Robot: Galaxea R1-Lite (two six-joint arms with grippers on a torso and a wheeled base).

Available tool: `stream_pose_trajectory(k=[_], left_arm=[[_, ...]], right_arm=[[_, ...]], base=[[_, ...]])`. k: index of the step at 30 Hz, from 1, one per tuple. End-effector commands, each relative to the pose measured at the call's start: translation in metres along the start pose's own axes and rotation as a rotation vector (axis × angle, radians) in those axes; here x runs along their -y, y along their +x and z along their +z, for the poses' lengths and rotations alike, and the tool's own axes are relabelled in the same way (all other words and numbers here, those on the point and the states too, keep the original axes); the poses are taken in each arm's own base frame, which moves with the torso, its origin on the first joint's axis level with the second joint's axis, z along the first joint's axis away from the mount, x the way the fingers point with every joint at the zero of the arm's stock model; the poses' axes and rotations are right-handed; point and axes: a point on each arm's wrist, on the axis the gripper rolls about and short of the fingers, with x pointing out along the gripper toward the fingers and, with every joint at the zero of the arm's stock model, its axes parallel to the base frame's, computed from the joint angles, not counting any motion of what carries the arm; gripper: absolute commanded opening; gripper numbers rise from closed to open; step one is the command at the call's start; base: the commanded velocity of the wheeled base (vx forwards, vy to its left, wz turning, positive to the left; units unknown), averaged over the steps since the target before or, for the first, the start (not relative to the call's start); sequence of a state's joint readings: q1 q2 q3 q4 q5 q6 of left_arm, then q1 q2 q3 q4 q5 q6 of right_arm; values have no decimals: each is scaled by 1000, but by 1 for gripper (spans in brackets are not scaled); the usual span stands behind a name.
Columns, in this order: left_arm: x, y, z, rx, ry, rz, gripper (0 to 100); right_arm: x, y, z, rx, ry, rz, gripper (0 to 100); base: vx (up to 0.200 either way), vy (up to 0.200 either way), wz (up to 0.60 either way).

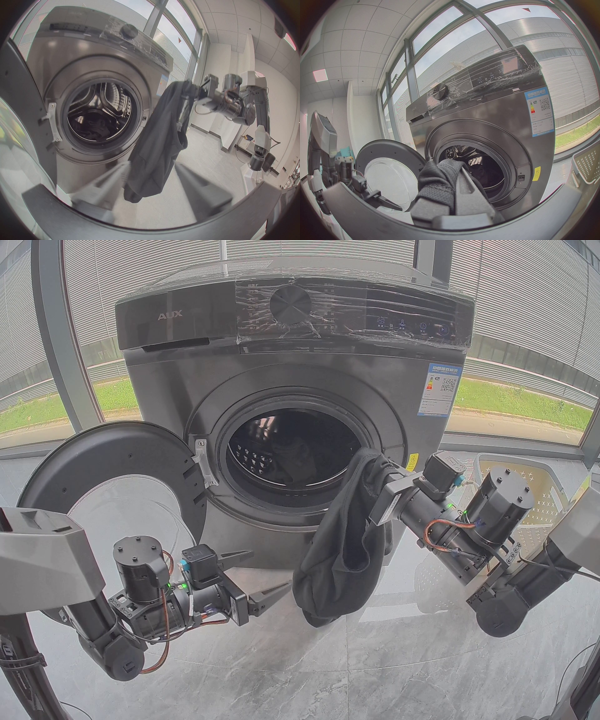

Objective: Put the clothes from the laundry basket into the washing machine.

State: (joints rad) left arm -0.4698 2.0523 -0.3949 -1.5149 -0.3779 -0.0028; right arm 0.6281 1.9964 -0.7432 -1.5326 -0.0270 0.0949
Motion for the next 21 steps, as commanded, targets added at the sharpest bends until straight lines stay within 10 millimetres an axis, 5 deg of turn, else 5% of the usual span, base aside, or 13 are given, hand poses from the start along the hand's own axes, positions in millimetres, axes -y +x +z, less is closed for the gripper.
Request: stream_pose_trajectory(k=[1, 8, 21], left_arm=[[-5, 17, -18, -39, -12, -2, 100], [-4, 32, -14, -4, 2, -22, 100], [1, 62, -37, -27, 21, -95, 100]], right_arm=[[1, 13, -2, 17, -2, -4, 0], [-1, 18, -7, -23, -1, -2, 0], [-11, 25, -10, -13, 4, -2, 0]], base=[[0, 0, 0], [0, 0, 0], [0, 0, 0]])
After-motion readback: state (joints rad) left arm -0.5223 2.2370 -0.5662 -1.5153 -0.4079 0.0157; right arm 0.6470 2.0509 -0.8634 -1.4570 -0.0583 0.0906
